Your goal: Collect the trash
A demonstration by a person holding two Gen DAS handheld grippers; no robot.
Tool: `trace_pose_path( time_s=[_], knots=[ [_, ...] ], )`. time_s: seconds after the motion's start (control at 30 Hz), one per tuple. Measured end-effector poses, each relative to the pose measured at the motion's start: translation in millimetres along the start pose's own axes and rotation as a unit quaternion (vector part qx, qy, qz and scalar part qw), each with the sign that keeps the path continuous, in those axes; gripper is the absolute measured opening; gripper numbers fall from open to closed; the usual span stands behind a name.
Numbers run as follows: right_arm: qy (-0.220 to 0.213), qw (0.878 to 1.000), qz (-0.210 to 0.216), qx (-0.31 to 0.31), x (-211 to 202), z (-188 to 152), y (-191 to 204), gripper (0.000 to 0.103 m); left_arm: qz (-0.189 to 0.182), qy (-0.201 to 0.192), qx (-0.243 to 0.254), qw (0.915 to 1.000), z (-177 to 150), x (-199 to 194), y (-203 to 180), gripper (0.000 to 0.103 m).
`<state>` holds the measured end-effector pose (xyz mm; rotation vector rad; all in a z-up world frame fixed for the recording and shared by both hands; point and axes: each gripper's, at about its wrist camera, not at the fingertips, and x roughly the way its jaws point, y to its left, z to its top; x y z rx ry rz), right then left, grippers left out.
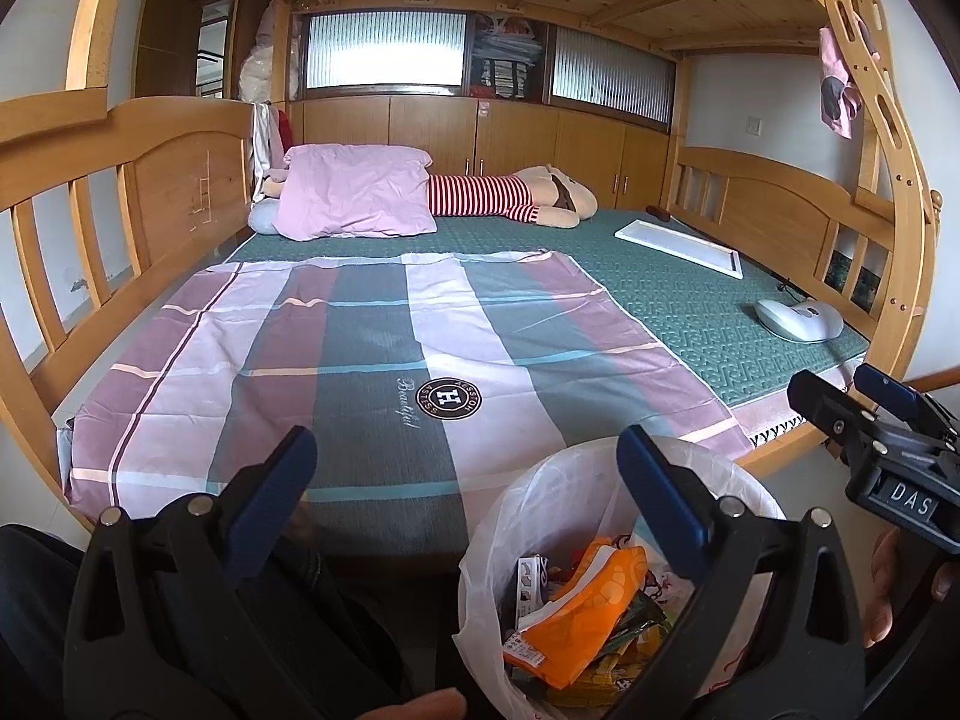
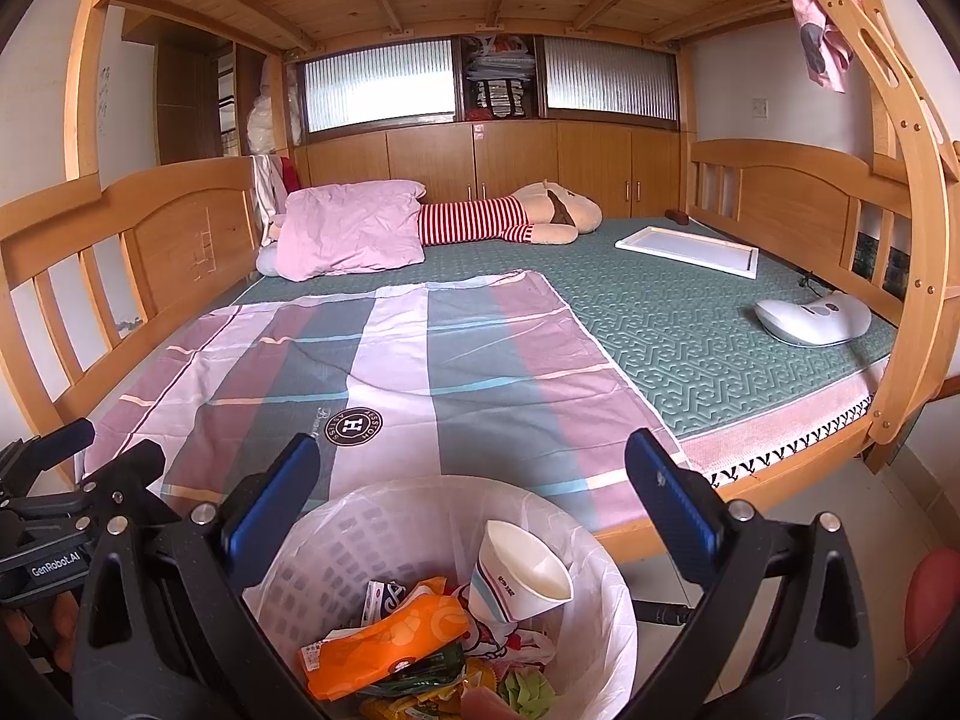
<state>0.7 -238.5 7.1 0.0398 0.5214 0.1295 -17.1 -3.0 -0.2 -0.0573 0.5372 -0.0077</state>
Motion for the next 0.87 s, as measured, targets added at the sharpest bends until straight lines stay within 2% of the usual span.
trace_pose_path(
  time_s=[0.87],
  knots=[
    [0.005,1.0,0.002,0.005,2.0,-3.1,-4.7,0.099,0.003,0.012,-0.011,0.9999,-3.2,6.0,0.6,0.099]
  ],
)
